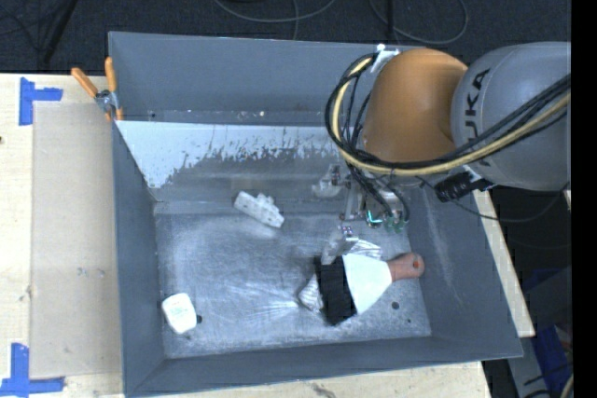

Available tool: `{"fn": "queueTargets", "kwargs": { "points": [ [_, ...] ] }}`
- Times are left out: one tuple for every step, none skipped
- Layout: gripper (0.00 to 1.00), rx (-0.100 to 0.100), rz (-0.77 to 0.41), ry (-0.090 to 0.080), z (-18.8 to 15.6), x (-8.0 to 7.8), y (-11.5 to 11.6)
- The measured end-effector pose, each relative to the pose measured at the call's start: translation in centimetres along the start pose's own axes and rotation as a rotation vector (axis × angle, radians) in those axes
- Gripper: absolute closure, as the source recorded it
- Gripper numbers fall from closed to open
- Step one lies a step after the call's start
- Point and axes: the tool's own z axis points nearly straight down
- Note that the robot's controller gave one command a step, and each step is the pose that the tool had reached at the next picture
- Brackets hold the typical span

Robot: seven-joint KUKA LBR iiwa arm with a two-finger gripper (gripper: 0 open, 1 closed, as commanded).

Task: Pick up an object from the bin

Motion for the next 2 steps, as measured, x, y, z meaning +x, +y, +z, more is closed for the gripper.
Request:
{"fn": "queueTargets", "kwargs": {
  "points": [
    [0.00,0.000,0.000,-0.007,-0.4,-0.2,0.0],
    [0.00,0.000,-0.052,-0.015,2.4,0.8,-0.4]
  ]
}}
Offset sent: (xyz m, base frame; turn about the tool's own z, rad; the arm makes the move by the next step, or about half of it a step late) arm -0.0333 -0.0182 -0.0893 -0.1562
